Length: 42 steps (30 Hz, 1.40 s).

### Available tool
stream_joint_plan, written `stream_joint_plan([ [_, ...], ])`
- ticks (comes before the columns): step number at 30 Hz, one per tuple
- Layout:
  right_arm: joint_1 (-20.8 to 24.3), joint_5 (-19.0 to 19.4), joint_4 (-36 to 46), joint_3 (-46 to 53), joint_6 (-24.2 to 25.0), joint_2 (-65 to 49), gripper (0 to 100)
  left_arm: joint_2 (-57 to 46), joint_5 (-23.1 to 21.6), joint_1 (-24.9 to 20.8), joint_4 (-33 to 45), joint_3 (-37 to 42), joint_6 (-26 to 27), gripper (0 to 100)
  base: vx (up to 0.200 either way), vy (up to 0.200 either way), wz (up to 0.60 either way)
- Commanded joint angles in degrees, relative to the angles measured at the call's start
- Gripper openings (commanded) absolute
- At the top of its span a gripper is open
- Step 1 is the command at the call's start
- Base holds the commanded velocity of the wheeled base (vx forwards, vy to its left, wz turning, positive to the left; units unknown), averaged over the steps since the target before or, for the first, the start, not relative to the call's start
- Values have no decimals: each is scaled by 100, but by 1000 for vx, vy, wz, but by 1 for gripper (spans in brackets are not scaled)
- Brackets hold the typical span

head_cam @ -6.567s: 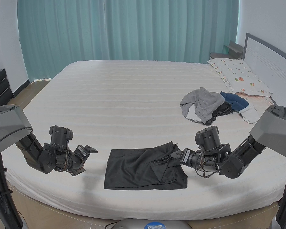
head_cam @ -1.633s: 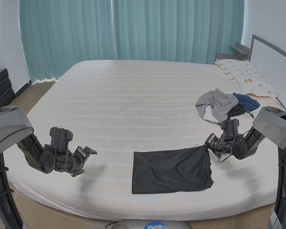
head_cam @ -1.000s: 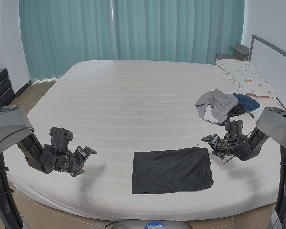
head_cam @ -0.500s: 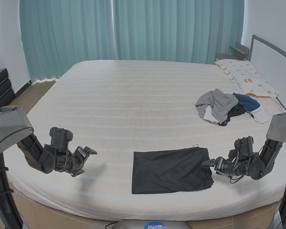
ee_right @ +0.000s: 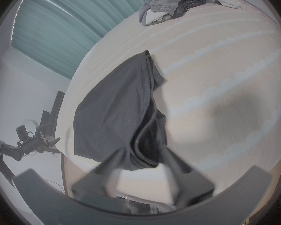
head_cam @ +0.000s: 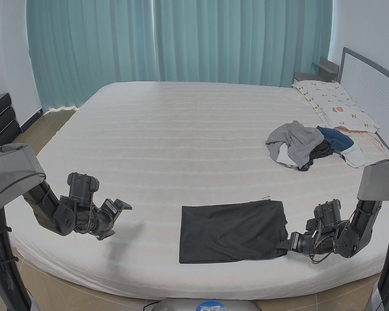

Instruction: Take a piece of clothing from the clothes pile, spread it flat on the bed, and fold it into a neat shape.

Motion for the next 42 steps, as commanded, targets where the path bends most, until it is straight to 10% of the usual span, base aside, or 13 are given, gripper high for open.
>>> stream_joint_plan([
  [1, -148, 1, -3, 252, -136, -171, 0, 1, -1, 0, -3, 1, -2, 100, 0, 0, 0],
  [29, -685, 18, -275, -846, 146, 313, 0, 1, -1, 0, -3, 1, -2, 100, 0, 0, 0],
  [42, -535, 273, -240, 120, 49, -382, 0, 1, -1, 0, -3, -8, -2, 100, 0, 0, 0],
])
